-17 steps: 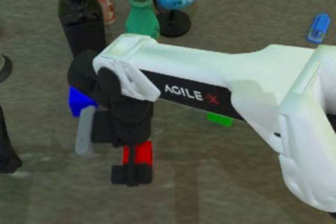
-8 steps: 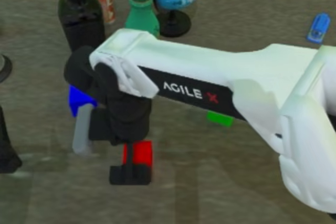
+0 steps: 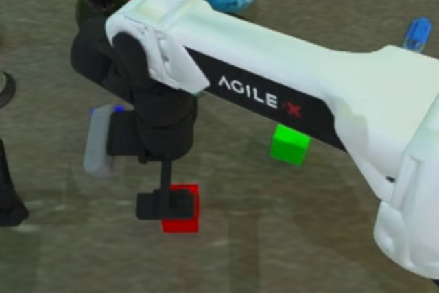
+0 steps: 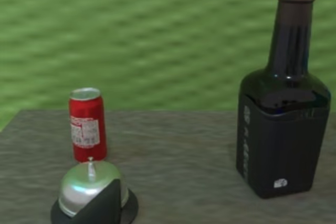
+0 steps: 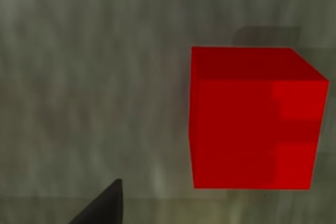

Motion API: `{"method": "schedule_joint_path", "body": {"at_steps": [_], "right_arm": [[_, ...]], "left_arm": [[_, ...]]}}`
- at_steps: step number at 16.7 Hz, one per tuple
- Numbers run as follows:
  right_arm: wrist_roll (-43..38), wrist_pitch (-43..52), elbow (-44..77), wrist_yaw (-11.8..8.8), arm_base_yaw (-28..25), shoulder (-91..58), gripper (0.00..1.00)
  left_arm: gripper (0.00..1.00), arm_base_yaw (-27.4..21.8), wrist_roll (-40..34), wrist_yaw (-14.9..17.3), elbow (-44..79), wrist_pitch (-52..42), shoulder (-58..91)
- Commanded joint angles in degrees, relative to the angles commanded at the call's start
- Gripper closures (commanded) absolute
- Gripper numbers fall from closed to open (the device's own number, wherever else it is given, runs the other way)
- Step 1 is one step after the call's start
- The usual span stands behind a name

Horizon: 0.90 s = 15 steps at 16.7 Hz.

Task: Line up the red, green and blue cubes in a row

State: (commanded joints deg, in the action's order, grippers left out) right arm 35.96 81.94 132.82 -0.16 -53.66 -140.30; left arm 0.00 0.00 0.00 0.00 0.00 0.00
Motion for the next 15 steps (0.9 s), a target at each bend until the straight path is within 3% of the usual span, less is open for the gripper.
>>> {"method": "schedule_joint_path", "body": {"at_steps": [5,12,15], "right_arm": [[0.4,-1.1,-2.0,0.0,2.3,0.9,0.0],[1.4,-6.9,-14.5,0.3,21.1,6.7,0.0],[1.7,-8.3,-16.9,0.4,23.9,8.1,0.0]], "left_arm": [[0.0,0.0,0.0,0.0,0.0,0.0,0.0],[0.0,0.0,0.0,0.0,0.0,0.0,0.0],[0.0,0.0,0.0,0.0,0.0,0.0,0.0]]}}
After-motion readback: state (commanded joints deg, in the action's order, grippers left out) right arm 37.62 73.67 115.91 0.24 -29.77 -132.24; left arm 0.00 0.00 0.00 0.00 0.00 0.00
